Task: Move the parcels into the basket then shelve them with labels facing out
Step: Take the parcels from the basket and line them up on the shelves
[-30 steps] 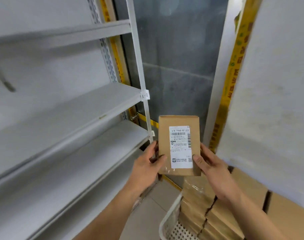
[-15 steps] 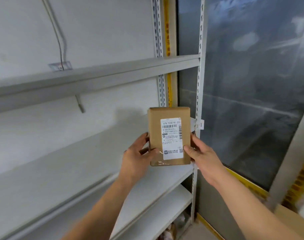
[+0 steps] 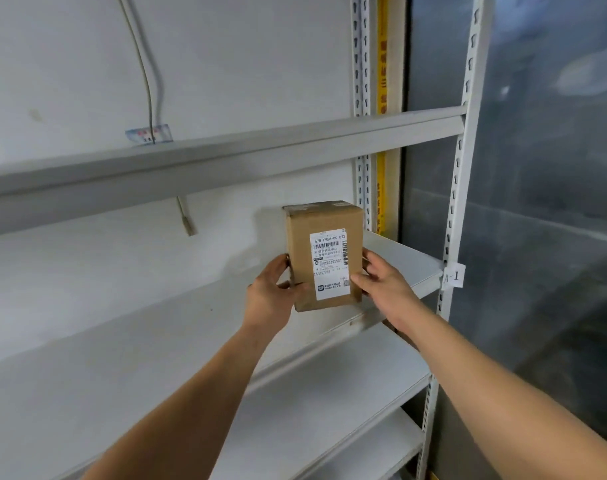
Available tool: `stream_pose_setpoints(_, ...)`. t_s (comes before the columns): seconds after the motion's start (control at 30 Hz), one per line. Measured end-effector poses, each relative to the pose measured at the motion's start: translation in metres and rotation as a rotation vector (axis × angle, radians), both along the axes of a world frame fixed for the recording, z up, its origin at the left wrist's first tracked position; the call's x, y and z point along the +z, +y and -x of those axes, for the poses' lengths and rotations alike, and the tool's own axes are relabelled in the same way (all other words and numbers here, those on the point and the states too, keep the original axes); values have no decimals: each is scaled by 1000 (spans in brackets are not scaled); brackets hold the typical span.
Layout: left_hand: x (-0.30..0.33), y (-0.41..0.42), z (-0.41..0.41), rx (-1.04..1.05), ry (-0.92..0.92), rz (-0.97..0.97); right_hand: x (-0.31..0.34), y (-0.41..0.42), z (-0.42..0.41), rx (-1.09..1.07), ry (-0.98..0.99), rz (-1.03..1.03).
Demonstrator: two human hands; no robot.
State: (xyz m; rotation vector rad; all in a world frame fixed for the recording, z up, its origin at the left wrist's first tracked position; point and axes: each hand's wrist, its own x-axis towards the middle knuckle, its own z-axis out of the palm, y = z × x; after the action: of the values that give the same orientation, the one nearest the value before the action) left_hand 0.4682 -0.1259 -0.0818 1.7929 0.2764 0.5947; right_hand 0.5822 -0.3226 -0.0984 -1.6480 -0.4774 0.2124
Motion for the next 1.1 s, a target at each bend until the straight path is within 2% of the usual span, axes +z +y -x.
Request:
stream_pose_setpoints(0.27, -31, -9, -120, 67, -5, 39, -16, 6, -134, 77, 15, 70)
stream_pose_setpoints(0.53, -44, -24, -232, 138, 22, 17, -39, 17, -265, 24, 67, 64)
stream_pose_setpoints(1.1, -48, -5, -336, 200, 38, -19, -22, 35, -325, -80, 61, -10)
